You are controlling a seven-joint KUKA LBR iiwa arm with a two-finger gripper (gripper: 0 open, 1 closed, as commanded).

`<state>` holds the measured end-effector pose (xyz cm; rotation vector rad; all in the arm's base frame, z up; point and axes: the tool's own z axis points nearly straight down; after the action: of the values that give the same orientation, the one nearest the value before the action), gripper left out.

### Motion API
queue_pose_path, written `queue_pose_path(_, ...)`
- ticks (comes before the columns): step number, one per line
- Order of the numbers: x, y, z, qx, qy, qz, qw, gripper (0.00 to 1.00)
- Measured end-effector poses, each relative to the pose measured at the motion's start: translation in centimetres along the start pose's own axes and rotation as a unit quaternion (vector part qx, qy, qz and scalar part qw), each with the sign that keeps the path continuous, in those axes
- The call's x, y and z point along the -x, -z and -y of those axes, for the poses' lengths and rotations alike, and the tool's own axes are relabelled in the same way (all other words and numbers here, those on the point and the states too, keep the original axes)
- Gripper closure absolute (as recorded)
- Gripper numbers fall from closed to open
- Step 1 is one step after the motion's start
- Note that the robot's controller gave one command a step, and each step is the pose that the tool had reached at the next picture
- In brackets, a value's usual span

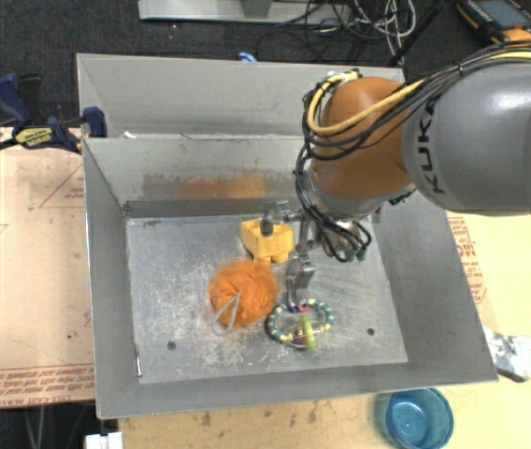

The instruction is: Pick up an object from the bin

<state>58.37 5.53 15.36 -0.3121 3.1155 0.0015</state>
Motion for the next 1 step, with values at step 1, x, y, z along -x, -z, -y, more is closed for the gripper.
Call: queue_pose_path(1, -0.99, -7.5, -3.42, 0.0, 0.222, -0.0066, 0.9749, 1.0)
